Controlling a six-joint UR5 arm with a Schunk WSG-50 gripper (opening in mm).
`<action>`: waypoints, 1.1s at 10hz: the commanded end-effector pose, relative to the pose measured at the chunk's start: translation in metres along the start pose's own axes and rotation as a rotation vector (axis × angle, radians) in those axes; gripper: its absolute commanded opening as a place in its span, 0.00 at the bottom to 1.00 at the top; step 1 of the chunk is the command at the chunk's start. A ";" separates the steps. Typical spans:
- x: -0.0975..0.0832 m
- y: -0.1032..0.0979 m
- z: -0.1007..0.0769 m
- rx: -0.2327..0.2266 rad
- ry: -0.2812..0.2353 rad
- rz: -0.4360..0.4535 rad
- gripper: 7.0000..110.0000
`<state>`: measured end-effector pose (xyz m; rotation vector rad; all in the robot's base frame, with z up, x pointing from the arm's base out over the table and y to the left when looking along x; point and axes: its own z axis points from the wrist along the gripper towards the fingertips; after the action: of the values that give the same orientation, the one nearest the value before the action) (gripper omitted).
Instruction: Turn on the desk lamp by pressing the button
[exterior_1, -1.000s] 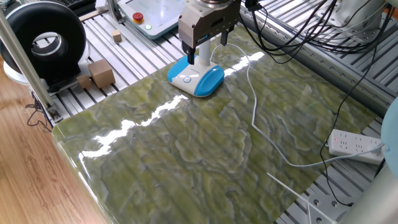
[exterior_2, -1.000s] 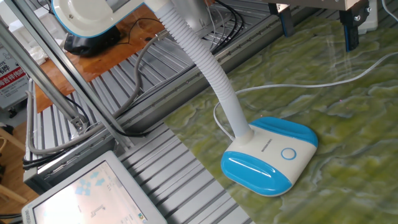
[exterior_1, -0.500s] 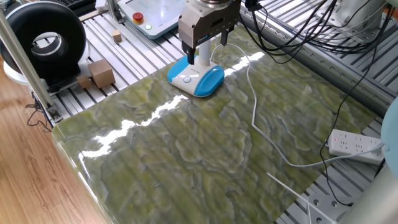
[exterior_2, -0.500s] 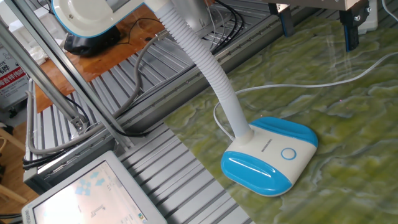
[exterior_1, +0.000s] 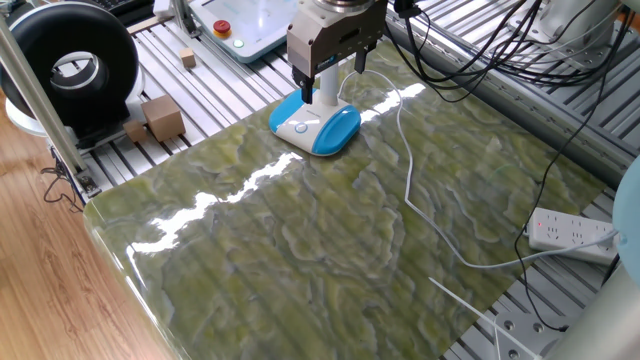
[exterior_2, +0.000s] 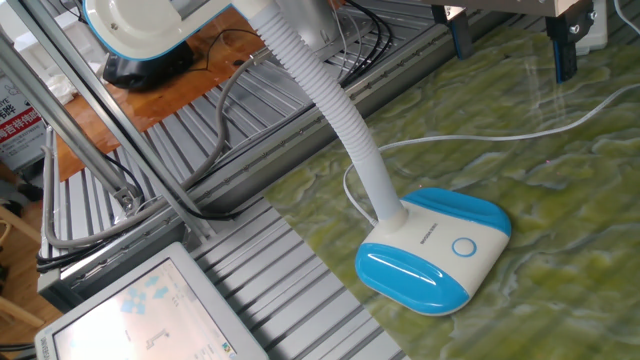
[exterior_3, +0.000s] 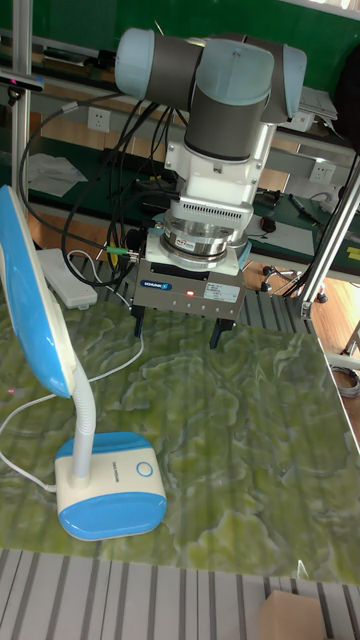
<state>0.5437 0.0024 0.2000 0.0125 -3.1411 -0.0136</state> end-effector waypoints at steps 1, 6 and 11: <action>0.000 0.002 0.000 0.000 0.000 0.000 0.99; -0.007 0.008 0.002 -0.026 -0.026 0.154 0.00; -0.010 0.006 0.002 -0.033 -0.028 0.144 0.00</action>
<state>0.5514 0.0055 0.1967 -0.2084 -3.1575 -0.0372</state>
